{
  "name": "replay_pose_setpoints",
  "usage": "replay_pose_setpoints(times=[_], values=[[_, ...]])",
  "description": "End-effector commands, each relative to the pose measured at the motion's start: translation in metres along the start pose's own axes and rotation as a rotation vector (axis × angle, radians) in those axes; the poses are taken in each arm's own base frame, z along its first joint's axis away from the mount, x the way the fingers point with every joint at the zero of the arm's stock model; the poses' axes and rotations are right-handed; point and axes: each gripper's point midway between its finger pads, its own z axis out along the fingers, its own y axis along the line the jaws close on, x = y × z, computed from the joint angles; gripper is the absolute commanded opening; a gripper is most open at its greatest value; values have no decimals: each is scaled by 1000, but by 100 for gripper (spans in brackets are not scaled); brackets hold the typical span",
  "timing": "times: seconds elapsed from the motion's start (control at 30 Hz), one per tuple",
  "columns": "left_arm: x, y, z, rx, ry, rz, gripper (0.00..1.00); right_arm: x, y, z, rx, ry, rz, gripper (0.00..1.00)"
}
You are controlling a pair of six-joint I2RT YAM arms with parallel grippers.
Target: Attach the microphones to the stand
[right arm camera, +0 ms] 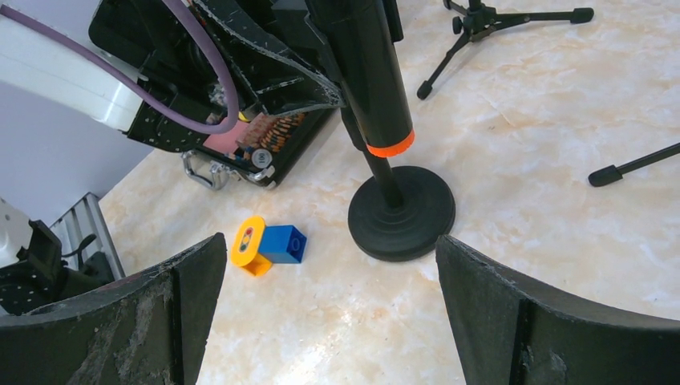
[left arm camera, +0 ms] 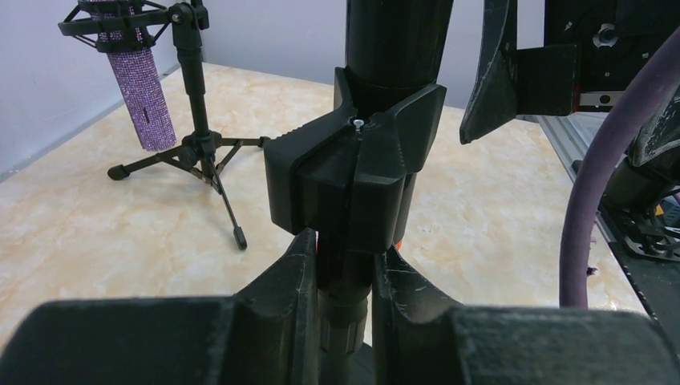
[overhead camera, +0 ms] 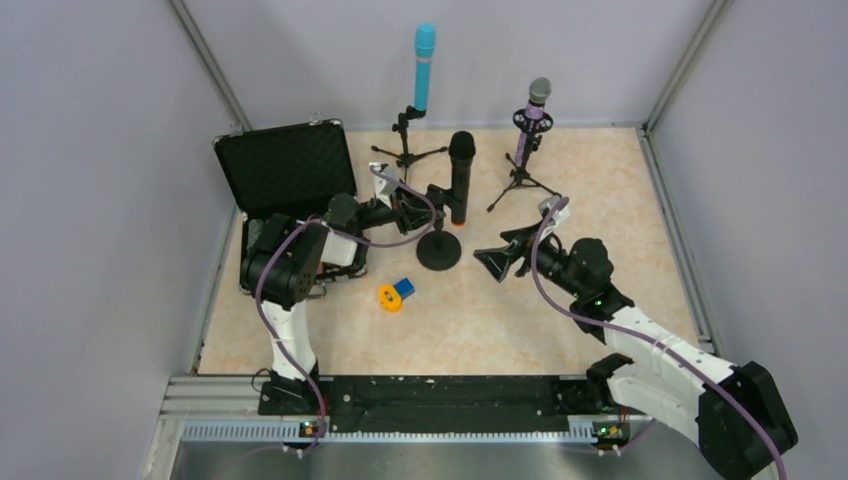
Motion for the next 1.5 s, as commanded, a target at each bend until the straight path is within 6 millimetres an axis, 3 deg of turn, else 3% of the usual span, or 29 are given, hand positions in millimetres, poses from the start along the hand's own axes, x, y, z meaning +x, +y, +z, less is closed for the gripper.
replay_pose_setpoints(times=[0.0, 0.53, 0.87, 1.23, 1.47], values=[[-15, -6, 2, 31, -39, 59, 0, -24, 3, 4, -10, -53, -50, 99], [-54, -45, 12, 49, -106, 133, 0, 6, -1, 4, -33, -7, -159, 98], [-80, -67, 31, 17, -160, 162, 0, 24, 3, -2, -47, -21, -163, 98], [-113, -96, 50, -1, -170, 218, 0, 15, 2, -2, -28, -115, -211, 98], [-130, -103, 57, -61, -205, 192, 0, 2, 6, 5, -22, -175, -186, 95]])
